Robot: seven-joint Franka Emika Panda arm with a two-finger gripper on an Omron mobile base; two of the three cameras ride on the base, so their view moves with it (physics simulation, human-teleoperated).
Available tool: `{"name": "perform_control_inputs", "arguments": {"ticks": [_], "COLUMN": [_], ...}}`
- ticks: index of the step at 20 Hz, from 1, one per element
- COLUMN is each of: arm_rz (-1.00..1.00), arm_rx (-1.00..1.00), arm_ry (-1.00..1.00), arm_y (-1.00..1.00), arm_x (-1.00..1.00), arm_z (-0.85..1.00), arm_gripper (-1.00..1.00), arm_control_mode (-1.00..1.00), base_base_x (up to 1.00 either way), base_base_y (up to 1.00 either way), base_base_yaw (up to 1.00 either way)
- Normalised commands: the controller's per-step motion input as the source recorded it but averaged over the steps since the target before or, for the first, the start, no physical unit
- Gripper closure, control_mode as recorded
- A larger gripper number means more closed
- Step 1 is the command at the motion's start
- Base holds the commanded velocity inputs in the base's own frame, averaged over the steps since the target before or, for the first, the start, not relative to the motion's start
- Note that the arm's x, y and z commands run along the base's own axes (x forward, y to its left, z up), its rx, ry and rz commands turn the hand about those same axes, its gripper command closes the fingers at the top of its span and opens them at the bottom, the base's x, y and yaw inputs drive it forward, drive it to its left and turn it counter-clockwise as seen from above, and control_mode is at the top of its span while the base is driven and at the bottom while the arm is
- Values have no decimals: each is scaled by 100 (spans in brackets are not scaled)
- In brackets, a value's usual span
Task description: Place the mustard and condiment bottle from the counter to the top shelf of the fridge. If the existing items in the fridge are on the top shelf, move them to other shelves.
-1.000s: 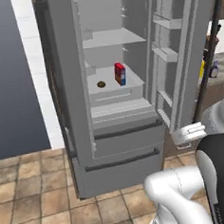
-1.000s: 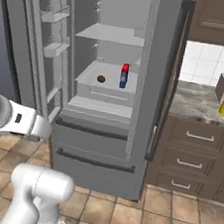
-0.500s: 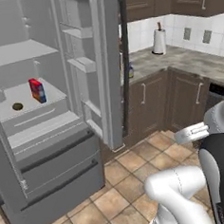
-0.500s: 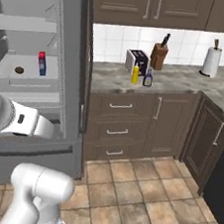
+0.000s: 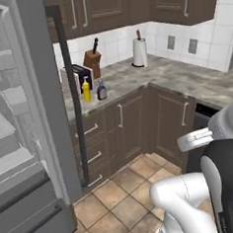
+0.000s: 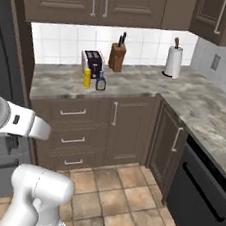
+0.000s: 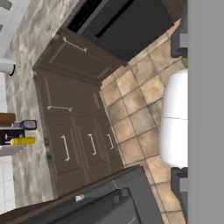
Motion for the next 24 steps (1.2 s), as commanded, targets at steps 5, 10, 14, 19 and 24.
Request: {"name": "perform_control_inputs", "arguments": {"ticks": [5,10,14,19,24], "arm_rz": [0,0,0,0,0], "arm_rx": [0,0,0,0,0], "arm_ry": [0,0,0,0,0], "arm_y": [0,0,0,0,0], "arm_x": [0,0,0,0,0], "arm_z": [0,0,0,0,0], "arm_gripper": [-100,-100,-100,-100,-100], "arm_control_mode": [100,100,100,100,100], "base_base_x": [100,100,100,100,100], "base_base_y": [-82,-26,0,-11,-23], "base_base_yaw": [15,13,27,29,25]}}
